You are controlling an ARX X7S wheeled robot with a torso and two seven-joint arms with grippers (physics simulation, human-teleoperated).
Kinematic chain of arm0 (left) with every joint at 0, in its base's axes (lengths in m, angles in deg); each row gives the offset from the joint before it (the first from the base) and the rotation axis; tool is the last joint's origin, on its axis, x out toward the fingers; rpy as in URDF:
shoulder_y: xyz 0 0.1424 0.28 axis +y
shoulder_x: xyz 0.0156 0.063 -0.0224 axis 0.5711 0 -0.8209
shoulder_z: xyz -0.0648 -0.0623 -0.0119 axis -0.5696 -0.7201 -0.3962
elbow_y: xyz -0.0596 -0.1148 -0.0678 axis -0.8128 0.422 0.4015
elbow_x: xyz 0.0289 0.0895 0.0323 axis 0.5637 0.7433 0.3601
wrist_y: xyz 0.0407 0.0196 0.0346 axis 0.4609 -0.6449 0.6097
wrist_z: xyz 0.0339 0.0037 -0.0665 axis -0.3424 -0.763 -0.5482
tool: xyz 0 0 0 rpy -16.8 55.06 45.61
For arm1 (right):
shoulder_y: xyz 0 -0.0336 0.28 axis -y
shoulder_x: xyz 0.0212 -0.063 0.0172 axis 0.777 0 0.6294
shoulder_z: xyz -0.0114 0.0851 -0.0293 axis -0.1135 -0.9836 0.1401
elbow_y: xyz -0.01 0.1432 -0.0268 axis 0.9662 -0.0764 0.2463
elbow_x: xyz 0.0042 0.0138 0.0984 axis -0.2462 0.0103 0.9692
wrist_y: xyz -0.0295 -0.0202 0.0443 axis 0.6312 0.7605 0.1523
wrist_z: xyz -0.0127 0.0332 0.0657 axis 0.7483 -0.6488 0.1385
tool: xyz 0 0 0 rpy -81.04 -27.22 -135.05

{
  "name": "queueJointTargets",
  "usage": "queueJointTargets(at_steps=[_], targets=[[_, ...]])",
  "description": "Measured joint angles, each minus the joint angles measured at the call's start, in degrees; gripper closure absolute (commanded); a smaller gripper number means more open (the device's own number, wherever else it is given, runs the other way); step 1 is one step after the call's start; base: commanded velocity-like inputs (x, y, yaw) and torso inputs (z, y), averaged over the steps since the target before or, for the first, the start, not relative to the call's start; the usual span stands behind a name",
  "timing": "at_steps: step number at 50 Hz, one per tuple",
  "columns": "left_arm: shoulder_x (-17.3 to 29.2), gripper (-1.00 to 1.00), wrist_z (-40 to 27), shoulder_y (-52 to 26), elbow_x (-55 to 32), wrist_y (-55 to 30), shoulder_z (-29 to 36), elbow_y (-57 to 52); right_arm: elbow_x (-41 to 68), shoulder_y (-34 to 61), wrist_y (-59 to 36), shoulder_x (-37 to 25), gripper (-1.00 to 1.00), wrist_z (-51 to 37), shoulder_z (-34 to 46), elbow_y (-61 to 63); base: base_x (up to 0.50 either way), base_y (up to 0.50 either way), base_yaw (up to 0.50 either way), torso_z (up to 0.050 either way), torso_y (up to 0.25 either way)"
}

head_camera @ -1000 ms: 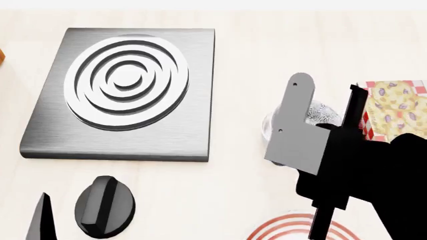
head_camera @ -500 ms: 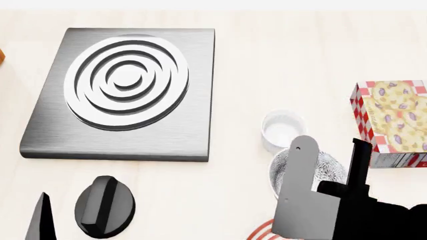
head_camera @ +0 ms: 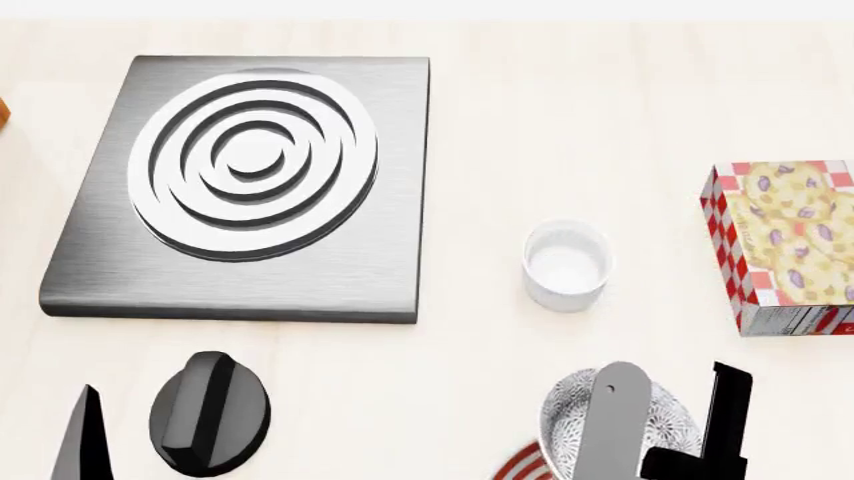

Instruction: Pick the akita bowl on the ramekin and place it on the plate.

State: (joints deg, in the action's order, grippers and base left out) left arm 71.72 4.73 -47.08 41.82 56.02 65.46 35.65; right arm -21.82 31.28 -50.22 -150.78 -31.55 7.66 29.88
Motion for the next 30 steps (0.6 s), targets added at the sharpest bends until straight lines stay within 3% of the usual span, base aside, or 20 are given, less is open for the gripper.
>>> queueJointTargets(at_steps=[30], targets=[[0.7,-1.00,-0.7,0.1,-0.2,0.6,0.6,0.0,-0.2,-6.3,4.8,-1.7,1.00,-4.4,2.5,-0.3,0.00,0.00,0.00,0.000,0.000]])
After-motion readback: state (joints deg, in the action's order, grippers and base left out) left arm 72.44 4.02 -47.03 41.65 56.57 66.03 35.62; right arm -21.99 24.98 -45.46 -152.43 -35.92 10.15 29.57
